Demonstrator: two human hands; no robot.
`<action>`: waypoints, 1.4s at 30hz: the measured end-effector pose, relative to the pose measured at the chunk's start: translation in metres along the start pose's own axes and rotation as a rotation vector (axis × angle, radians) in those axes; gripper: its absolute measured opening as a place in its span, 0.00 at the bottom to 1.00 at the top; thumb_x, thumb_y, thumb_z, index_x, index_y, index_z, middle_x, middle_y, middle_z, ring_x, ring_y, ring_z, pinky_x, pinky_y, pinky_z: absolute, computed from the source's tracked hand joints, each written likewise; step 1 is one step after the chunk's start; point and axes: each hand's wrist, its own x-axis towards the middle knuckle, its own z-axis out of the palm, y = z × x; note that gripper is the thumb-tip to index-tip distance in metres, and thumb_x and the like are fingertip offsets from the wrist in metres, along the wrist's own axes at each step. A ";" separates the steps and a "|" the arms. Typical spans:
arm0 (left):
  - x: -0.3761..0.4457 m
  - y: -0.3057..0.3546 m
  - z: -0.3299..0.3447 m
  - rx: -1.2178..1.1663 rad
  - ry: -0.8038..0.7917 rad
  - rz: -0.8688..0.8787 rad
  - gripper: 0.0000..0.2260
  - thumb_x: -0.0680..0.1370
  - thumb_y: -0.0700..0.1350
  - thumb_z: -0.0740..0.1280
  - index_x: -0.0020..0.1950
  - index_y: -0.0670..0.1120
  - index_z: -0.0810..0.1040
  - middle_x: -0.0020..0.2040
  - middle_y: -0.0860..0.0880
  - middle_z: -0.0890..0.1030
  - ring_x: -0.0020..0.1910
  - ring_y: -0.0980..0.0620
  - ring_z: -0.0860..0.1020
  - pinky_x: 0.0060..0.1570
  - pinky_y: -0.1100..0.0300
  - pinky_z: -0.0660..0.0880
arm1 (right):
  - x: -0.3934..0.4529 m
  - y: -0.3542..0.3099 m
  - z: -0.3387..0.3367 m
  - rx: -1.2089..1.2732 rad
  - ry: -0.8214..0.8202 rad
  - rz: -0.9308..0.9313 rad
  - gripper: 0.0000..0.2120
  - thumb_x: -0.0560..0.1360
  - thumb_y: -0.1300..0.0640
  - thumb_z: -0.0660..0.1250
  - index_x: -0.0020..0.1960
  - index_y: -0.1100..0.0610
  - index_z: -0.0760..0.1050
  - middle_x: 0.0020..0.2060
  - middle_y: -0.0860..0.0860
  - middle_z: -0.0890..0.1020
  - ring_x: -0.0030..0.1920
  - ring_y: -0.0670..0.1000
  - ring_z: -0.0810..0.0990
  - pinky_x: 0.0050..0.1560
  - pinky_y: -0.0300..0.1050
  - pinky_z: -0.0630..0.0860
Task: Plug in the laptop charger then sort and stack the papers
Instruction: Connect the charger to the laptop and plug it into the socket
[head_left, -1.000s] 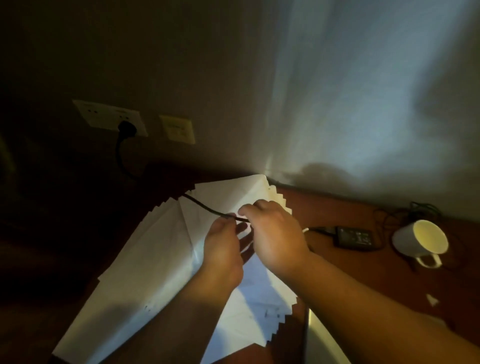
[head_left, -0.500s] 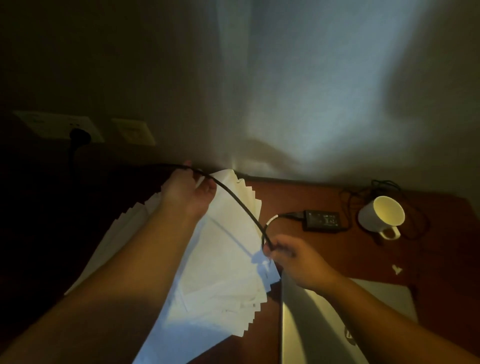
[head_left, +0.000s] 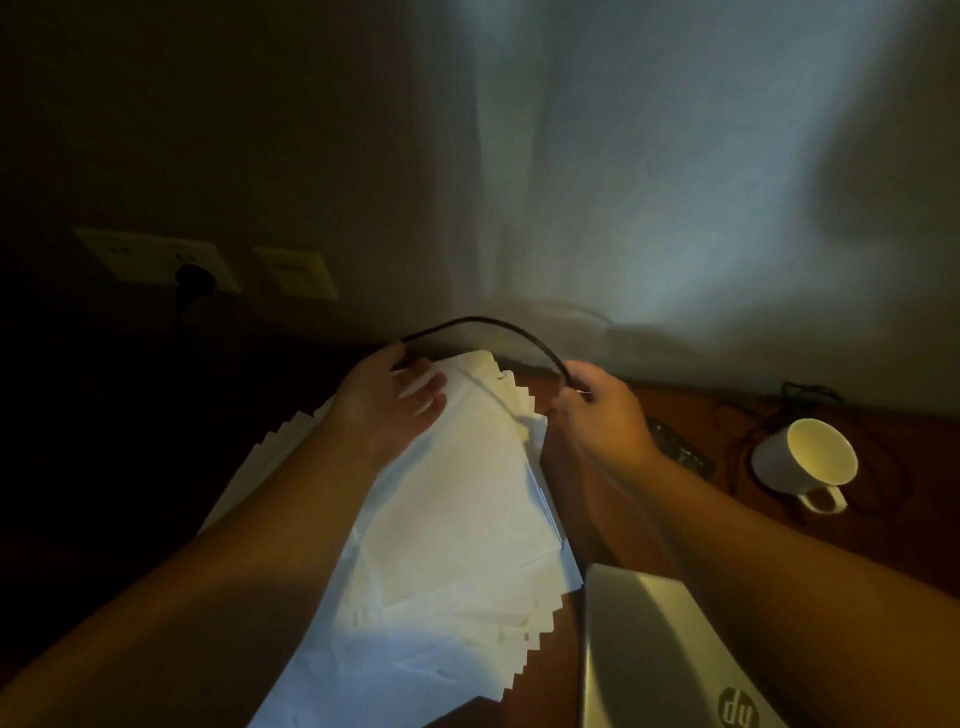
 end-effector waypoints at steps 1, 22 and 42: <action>-0.001 -0.002 -0.002 0.070 0.005 0.000 0.11 0.83 0.51 0.62 0.59 0.45 0.75 0.52 0.46 0.80 0.48 0.47 0.81 0.41 0.52 0.77 | 0.006 0.001 0.005 -0.015 -0.025 0.001 0.17 0.82 0.61 0.60 0.69 0.50 0.74 0.58 0.48 0.80 0.59 0.51 0.78 0.62 0.52 0.77; -0.075 -0.100 -0.015 0.581 0.043 0.362 0.21 0.81 0.50 0.65 0.72 0.61 0.65 0.72 0.52 0.68 0.61 0.43 0.78 0.58 0.49 0.80 | -0.054 0.016 0.005 -0.364 -0.274 -0.151 0.35 0.79 0.44 0.63 0.79 0.39 0.47 0.79 0.46 0.37 0.78 0.56 0.54 0.71 0.46 0.60; -0.052 -0.296 0.017 1.066 0.028 0.815 0.21 0.80 0.52 0.67 0.71 0.64 0.66 0.73 0.58 0.66 0.56 0.57 0.79 0.54 0.57 0.81 | -0.112 0.164 -0.080 -0.468 -0.177 -0.512 0.41 0.76 0.40 0.67 0.76 0.31 0.41 0.79 0.43 0.39 0.78 0.52 0.56 0.70 0.52 0.70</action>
